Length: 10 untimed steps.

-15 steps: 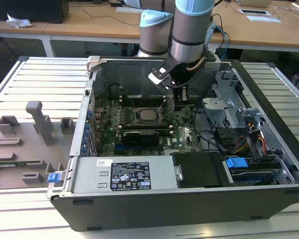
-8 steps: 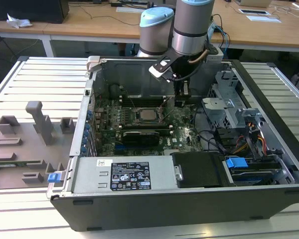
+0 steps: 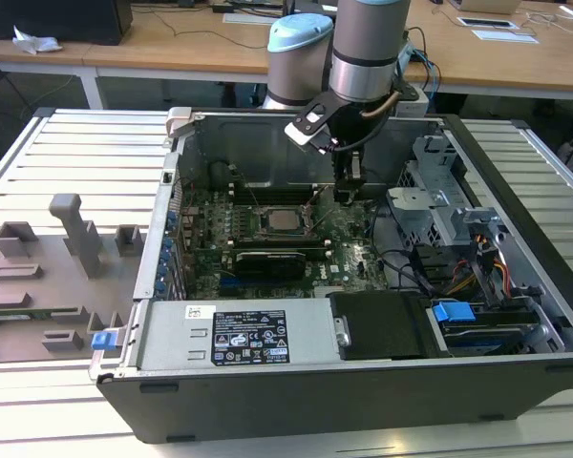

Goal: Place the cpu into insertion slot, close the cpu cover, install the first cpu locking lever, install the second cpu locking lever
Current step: 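Close the cpu cover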

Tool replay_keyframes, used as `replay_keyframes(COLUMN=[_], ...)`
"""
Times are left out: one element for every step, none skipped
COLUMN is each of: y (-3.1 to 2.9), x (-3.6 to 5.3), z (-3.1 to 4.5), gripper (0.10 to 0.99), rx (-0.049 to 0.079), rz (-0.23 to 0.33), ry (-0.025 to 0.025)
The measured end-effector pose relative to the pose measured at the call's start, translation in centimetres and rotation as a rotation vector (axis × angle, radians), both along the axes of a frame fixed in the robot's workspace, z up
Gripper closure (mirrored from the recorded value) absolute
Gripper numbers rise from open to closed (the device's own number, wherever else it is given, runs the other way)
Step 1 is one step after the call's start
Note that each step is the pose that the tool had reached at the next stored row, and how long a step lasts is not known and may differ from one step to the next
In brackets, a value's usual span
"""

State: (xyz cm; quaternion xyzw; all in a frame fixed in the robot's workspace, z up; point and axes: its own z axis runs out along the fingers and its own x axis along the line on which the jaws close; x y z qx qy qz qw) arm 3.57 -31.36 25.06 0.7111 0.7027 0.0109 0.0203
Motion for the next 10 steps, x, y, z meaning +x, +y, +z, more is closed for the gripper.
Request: replay_keyframes(y=[0.0, 0.0, 0.0, 0.0, 0.0, 0.0, 0.0, 0.0, 0.0, 0.0], x=[-0.28, -0.52, -0.67, -0.8, -1.12, -1.33, -1.51, -1.65, -1.79, -1.9], z=[-0.01, -0.01, -0.01, -0.01, -0.01, -0.01, -0.01, -0.01, -0.01, -0.01], gripper=[0.98, 0.98, 0.98, 0.98, 0.98, 0.98, 0.98, 0.98, 0.98, 0.98], rx=[0.0, 0.0, 0.0, 0.0, 0.0, 0.0, 0.0, 0.0, 0.0, 0.0], rz=[0.0, 0.0, 0.0, 0.0, 0.0, 0.0, 0.0, 0.0, 0.0, 0.0], ry=[-0.0001, -0.0002, -0.0003, -0.0004, -0.0004, -0.0004, -0.0004, -0.0004, -0.0004, -0.0004])
